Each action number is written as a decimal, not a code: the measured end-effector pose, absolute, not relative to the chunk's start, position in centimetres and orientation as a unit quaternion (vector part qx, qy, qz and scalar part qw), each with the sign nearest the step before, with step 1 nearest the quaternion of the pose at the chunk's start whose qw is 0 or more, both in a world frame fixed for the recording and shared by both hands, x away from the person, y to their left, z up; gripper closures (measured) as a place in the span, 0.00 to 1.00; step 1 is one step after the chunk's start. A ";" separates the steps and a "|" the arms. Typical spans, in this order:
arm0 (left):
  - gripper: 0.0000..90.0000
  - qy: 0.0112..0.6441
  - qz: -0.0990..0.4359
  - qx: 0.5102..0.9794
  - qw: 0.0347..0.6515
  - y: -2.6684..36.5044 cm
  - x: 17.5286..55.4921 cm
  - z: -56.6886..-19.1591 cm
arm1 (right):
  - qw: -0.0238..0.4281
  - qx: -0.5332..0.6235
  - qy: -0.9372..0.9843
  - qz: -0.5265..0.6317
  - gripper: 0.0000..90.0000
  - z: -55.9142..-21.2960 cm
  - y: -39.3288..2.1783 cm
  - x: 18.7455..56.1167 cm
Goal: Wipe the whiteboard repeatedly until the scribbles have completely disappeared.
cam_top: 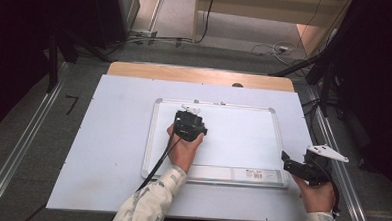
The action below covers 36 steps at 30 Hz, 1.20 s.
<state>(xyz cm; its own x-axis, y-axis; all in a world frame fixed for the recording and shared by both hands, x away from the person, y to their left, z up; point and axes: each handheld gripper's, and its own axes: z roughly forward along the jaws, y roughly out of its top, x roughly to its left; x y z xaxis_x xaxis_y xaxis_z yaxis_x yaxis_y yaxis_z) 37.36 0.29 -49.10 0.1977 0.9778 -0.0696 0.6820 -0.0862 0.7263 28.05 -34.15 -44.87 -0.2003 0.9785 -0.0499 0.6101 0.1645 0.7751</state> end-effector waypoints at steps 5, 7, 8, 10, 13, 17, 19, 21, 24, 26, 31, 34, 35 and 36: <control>0.43 0.584 0.226 0.708 0.327 -0.7 37.2 -49.1 | 0.288 0.563 0.706 0.318 0.15 -44.9 -34.0 28.1; 0.43 0.585 0.222 0.708 0.328 -0.4 37.2 -49.1 | 0.288 0.562 0.707 0.319 0.15 -44.9 -34.1 28.2; 0.43 0.584 0.222 0.708 0.329 -0.3 37.1 -49.1 | 0.287 0.564 0.706 0.318 0.15 -44.9 -34.1 28.1; 0.43 0.586 0.223 0.706 0.330 0.3 36.7 -49.1 | 0.288 0.563 0.706 0.319 0.15 -44.9 -34.2 28.1; 0.43 0.587 0.223 0.705 0.330 1.9 35.5 -49.2 | 0.289 0.563 0.705 0.319 0.15 -44.9 -34.4 28.1; 0.43 0.590 0.224 0.703 0.328 3.7 34.3 -49.2 | 0.290 0.565 0.705 0.317 0.15 -44.9 -34.4 27.9; 0.43 0.592 0.224 0.702 0.328 4.5 33.7 -49.2 | 0.292 0.562 0.706 0.316 0.15 -44.8 -34.3 27.9; 0.43 0.593 0.225 0.700 0.328 5.1 33.3 -49.3 | 0.292 0.562 0.706 0.317 0.15 -44.8 -34.2 27.8; 0.43 0.594 0.225 0.698 0.331 5.8 32.9 -49.3 | 0.292 0.563 0.707 0.314 0.15 -44.9 -34.1 27.9; 0.43 0.591 0.225 0.700 0.331 6.3 32.9 -49.3 | 0.291 0.564 0.707 0.313 0.15 -44.9 -34.2 27.9; 0.42 0.602 0.223 0.692 0.330 8.6 34.7 -49.3 | 0.292 0.564 0.705 0.315 0.15 -44.9 -34.2 27.8; 0.42 0.609 0.224 0.687 0.327 9.5 36.1 -49.2 | 0.290 0.565 0.705 0.314 0.15 -44.9 -34.2 27.8; 0.42 0.610 0.225 0.685 0.328 9.5 36.5 -49.2 | 0.290 0.565 0.706 0.313 0.15 -44.9 -34.1 27.9; 0.42 0.612 0.226 0.685 0.325 9.4 36.9 -49.2 | 0.291 0.565 0.706 0.313 0.15 -45.0 -34.1 27.9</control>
